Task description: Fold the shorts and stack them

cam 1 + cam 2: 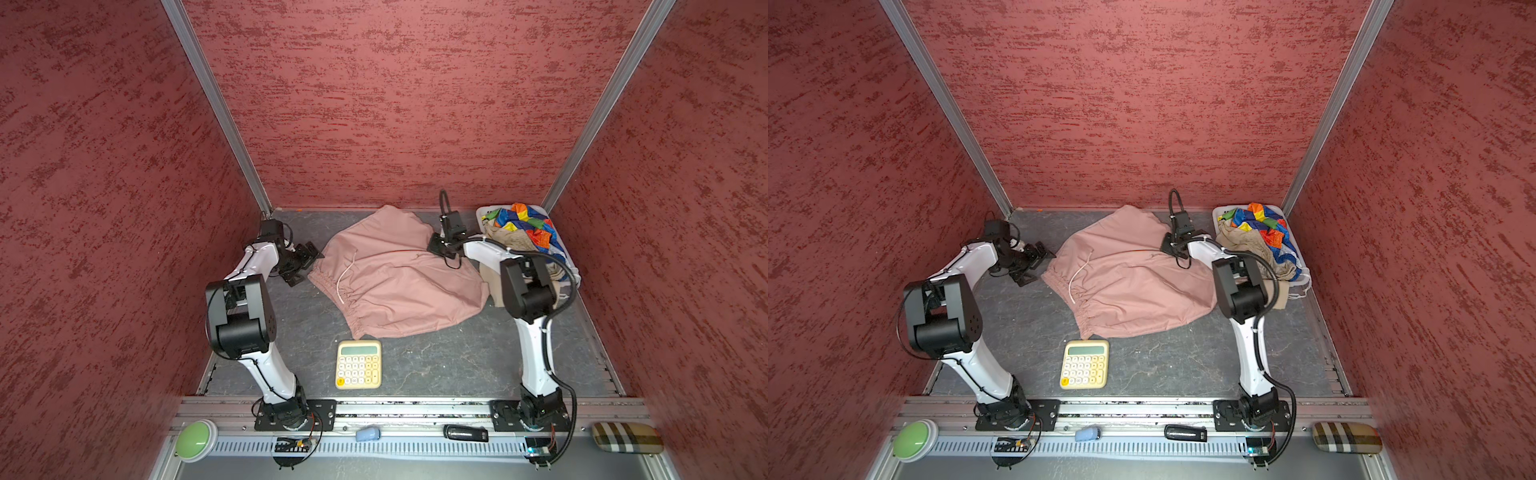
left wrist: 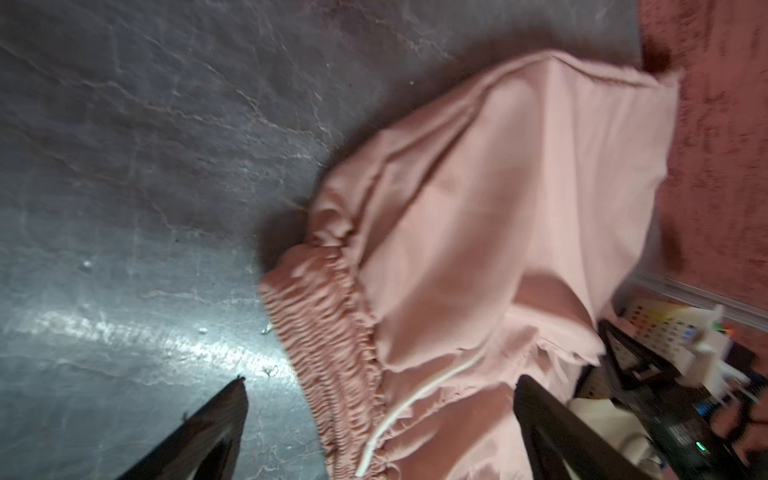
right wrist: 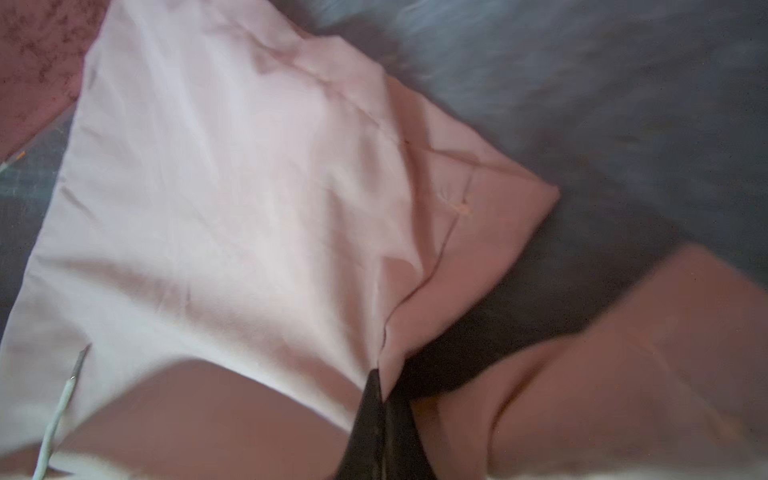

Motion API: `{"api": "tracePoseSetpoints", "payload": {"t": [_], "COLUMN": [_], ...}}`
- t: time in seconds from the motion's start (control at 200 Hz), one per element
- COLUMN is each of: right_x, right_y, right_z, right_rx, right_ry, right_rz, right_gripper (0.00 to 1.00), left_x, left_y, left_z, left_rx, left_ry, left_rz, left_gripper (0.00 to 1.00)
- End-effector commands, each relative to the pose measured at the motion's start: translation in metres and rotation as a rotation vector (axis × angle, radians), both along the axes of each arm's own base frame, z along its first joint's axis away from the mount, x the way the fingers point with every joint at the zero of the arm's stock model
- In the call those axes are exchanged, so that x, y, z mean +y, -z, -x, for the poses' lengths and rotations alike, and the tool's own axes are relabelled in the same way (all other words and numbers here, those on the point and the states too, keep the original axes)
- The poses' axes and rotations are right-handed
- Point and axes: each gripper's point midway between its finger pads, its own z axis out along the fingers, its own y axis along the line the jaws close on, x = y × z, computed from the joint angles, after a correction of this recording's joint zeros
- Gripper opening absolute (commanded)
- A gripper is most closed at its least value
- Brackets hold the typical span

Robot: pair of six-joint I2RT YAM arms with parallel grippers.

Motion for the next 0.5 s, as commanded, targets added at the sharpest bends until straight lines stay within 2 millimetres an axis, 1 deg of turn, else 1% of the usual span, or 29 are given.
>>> {"api": "tracePoseSetpoints", "payload": {"t": [0.0, 0.055, 0.09, 0.115, 0.16, 0.19, 0.205, 0.26, 0.326, 0.341, 0.416, 0.461, 0.496], "right_x": [-0.02, -0.02, -0.021, -0.022, -0.024, -0.025, -0.025, -0.027, -0.031, -0.031, -0.038, -0.042, -0.044], "right_y": [-0.007, 0.002, 0.007, 0.008, 0.006, 0.0, -0.002, -0.017, -0.04, -0.045, -0.07, -0.081, -0.089], "right_z": [0.014, 0.03, 0.038, 0.044, 0.05, 0.052, 0.053, 0.053, 0.049, 0.048, 0.039, 0.032, 0.027], "right_rx": [-0.057, -0.031, -0.019, -0.014, -0.018, -0.029, -0.033, -0.054, -0.089, -0.097, -0.136, -0.153, -0.168], "right_ry": [0.044, 0.03, 0.024, 0.023, 0.018, 0.012, 0.009, 0.0, -0.007, -0.009, -0.001, 0.006, 0.008], "right_rz": [-0.014, -0.025, -0.032, -0.032, -0.026, -0.023, -0.019, -0.004, 0.022, 0.025, 0.022, 0.014, 0.007], "right_gripper": [0.0, 0.0, 0.0, 0.11, 0.34, 0.52, 0.59, 0.78, 0.97, 0.99, 0.99, 0.99, 0.99], "left_x": [-0.01, -0.018, -0.018, -0.019, -0.031, -0.037, -0.04, -0.05, -0.056, -0.057, -0.058, -0.059, -0.062], "left_y": [0.01, 0.008, 0.006, 0.003, -0.004, -0.008, -0.009, -0.012, -0.004, 0.0, 0.009, 0.015, 0.017], "left_z": [-0.014, -0.03, -0.039, -0.046, -0.06, -0.069, -0.073, -0.085, -0.093, -0.094, -0.097, -0.098, -0.099], "left_rx": [0.028, -0.003, -0.019, -0.034, -0.101, -0.145, -0.162, -0.197, -0.173, -0.16, -0.113, -0.107, -0.107], "left_ry": [0.096, 0.142, 0.159, 0.173, 0.228, 0.262, 0.273, 0.325, 0.371, 0.381, 0.412, 0.428, 0.441], "left_rz": [-0.102, -0.136, -0.187, -0.217, -0.231, -0.247, -0.258, -0.284, -0.318, -0.322, -0.357, -0.368, -0.361], "left_gripper": [0.99, 1.0, 0.99, 0.99, 1.0, 1.0, 1.0, 0.98, 0.95, 0.94, 0.9, 0.9, 0.87]}}
